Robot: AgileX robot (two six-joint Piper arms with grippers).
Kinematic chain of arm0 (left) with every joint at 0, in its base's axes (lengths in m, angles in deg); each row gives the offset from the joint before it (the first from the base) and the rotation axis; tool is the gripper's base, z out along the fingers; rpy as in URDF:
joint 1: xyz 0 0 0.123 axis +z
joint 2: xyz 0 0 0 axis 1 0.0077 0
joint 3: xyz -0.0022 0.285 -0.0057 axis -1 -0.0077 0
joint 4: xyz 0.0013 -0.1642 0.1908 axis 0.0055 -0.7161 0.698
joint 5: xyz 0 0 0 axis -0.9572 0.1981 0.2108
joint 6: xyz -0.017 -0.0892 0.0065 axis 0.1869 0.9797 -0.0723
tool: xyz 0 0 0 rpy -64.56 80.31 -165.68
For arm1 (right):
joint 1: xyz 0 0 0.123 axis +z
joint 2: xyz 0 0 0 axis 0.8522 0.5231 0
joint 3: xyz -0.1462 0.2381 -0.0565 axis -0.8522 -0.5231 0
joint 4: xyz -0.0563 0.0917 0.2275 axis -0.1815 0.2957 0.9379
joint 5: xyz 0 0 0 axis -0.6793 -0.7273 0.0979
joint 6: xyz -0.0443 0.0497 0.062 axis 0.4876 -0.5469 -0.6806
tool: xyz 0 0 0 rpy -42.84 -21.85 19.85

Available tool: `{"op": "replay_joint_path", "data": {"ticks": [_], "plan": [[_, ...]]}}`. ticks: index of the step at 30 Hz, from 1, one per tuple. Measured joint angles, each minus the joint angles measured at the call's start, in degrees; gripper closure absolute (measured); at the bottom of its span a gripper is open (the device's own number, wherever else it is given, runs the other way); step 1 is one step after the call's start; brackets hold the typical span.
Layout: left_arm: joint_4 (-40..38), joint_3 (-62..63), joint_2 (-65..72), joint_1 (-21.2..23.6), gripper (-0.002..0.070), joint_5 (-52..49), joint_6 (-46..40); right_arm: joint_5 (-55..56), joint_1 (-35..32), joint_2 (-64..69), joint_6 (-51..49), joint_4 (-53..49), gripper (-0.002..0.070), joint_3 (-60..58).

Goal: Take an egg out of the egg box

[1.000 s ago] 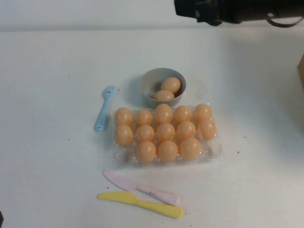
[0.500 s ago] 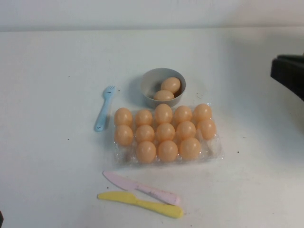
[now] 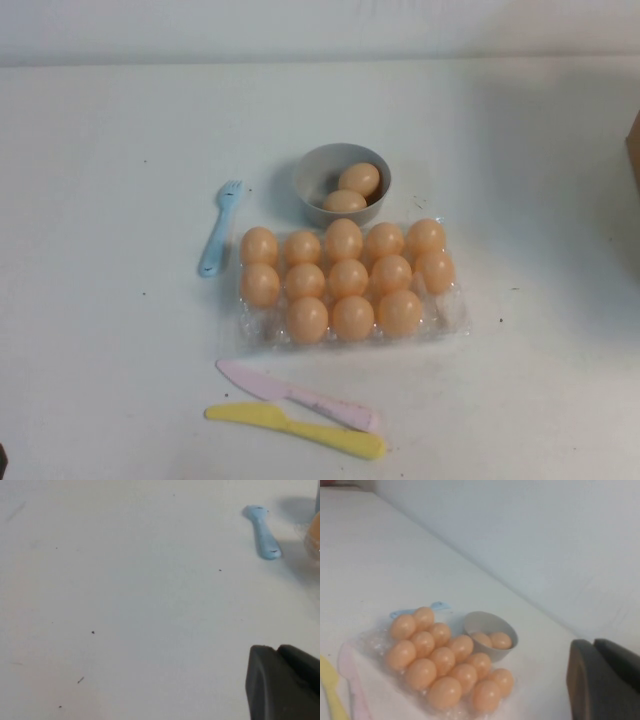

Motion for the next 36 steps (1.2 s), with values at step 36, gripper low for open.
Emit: {"op": "replay_joint_path", "data": {"ticks": [36], "plan": [[0.0,0.0,0.0,0.0,0.0678,0.0,0.0,5.8,-23.9,-16.8,-51.6,-31.5,0.0693,-29.5]]}}
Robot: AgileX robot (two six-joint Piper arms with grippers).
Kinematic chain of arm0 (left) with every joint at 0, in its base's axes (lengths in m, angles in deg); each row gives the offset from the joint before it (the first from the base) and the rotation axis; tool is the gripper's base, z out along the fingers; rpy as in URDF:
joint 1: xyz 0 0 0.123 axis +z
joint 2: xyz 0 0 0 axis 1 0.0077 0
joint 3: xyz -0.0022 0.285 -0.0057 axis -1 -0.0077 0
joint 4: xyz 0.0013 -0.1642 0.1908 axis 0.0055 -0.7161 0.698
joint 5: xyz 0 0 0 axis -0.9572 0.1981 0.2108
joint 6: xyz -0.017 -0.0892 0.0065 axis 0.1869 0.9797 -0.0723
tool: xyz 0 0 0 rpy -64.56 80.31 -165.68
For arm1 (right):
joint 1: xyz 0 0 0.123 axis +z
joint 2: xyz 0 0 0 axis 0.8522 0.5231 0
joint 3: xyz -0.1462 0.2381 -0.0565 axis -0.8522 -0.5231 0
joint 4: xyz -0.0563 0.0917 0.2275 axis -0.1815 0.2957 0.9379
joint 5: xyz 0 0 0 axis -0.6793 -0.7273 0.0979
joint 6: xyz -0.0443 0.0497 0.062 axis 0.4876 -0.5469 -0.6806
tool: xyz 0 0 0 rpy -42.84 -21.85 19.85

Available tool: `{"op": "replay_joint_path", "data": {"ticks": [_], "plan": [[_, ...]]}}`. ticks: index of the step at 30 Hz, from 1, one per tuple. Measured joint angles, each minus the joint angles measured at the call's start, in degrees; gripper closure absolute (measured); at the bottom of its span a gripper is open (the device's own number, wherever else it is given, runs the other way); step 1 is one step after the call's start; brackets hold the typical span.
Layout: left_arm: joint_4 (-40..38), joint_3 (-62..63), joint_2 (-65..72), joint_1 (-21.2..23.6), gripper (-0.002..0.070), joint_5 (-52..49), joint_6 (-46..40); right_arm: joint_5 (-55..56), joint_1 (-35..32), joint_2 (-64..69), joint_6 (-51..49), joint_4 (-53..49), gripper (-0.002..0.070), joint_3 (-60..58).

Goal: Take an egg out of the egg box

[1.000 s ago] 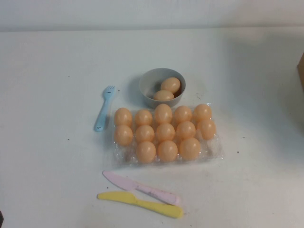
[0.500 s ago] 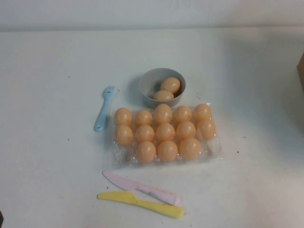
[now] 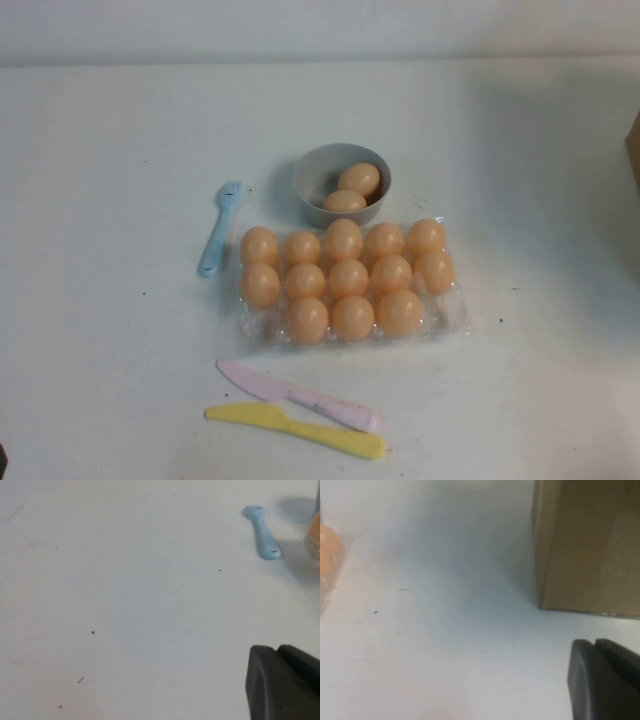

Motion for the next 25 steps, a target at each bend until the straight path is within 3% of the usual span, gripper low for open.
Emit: {"op": "replay_joint_path", "data": {"ticks": [8,25], "plan": [[0.0,0.0,0.0,0.0,0.0678,0.0,0.0,-1.1,5.7,0.0,0.0,0.0,0.0693,0.0],[0.0,0.0,0.0,0.0,0.0678,0.0,0.0,-1.3,5.9,0.0,0.0,0.8,0.0693,0.0]]}}
